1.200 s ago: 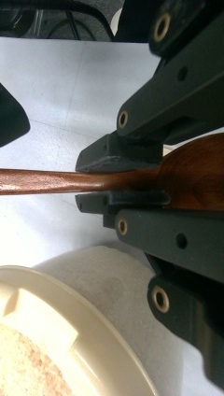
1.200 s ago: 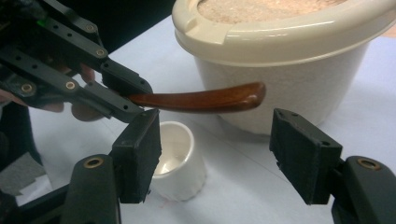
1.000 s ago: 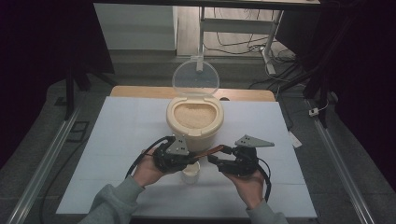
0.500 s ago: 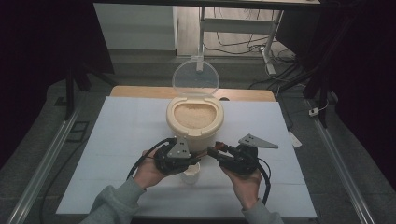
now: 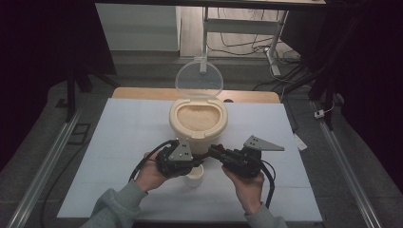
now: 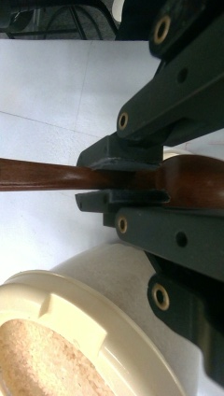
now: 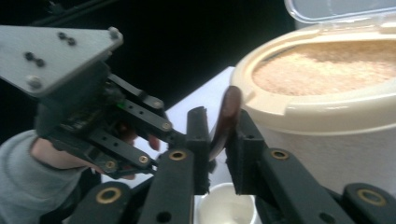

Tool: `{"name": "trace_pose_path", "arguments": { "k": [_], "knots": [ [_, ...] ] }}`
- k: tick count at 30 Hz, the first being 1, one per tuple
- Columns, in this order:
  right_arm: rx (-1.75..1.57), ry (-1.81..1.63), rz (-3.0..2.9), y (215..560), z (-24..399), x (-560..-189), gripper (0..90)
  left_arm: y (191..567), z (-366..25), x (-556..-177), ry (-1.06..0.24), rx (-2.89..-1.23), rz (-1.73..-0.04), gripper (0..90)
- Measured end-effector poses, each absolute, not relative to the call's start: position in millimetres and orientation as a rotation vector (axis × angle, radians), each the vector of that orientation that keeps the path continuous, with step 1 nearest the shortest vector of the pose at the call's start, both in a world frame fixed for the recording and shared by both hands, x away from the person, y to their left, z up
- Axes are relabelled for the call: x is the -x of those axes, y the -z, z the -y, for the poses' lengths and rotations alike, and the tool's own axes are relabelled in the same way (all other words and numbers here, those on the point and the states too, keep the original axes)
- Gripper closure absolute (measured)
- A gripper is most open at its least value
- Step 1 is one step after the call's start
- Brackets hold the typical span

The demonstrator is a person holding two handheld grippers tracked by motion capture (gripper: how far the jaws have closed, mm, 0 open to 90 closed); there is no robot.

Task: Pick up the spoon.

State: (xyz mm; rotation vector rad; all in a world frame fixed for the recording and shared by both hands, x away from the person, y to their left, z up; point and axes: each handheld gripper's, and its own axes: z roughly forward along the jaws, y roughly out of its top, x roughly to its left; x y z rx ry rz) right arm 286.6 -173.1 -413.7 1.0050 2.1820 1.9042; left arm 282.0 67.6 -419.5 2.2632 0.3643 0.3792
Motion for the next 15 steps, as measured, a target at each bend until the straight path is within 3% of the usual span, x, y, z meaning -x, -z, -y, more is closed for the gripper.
{"name": "trace_pose_path", "arguments": {
  "k": [15],
  "knots": [
    [-0.913, -2.062, -2.111, 411.9, 179.0, -284.9, 83.1, 411.1, -72.1, -278.2, -0.350, -2.192, -0.370, 76.4]
  ]
}}
